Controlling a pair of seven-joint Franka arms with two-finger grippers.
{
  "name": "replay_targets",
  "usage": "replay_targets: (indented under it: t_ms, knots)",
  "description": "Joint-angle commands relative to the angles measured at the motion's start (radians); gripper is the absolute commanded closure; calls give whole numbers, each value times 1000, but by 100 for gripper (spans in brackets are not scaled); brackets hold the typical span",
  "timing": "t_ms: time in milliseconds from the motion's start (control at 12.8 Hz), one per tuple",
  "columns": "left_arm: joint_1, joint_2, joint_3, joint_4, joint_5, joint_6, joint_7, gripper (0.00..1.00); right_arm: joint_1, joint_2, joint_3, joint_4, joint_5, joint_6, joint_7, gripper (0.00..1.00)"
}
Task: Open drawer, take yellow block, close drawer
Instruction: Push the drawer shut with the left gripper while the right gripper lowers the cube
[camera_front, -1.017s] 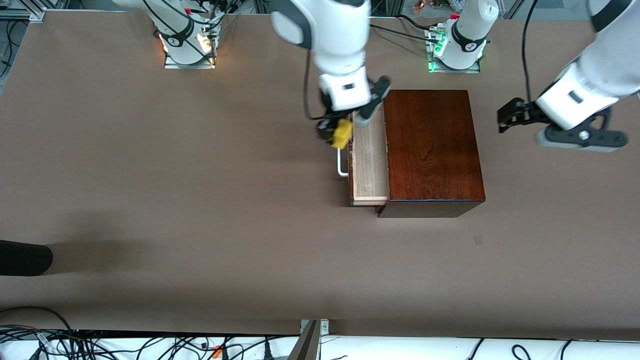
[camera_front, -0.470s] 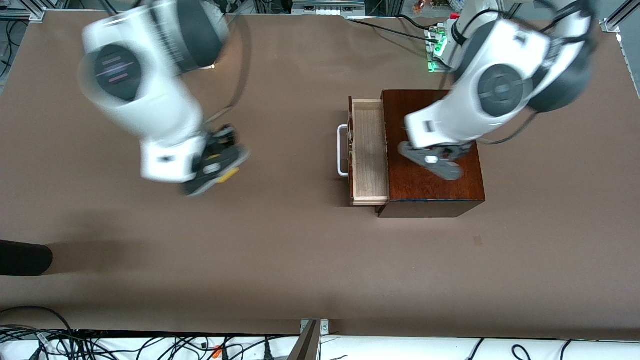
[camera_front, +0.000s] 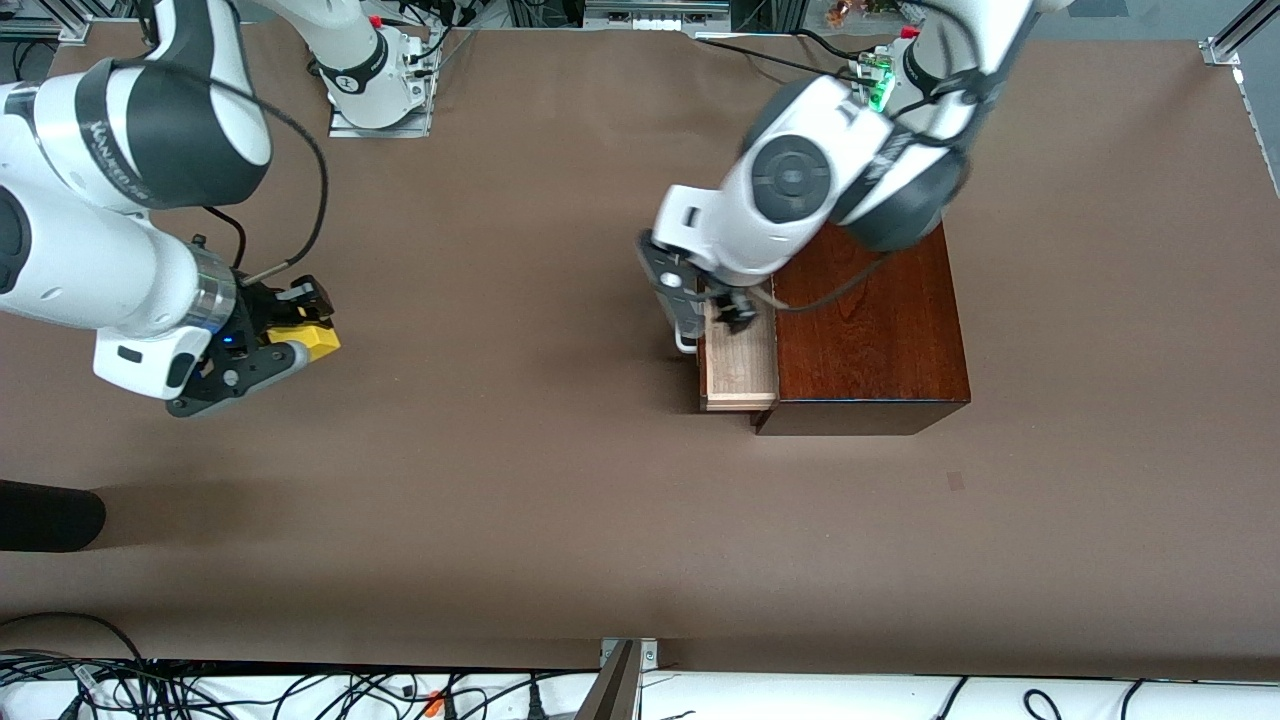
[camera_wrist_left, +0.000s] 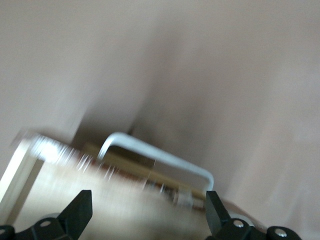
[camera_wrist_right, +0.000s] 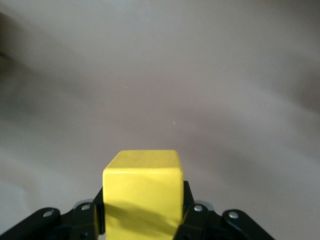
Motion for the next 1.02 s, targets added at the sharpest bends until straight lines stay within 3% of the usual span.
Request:
replay_targets:
  t_ms: [0,470,939]
  knots:
    - [-24,102,-24,40,-12,77,210,0,21,-167,-30,-363,2,221,29,89]
    - [-75,142,-24,20,126,86,407,0,28,-154,-41,-673,4,705,113,88]
    - [-61,122,-13,5,195,-27,407,0,79,-16,-35,-724,5,937,211,84]
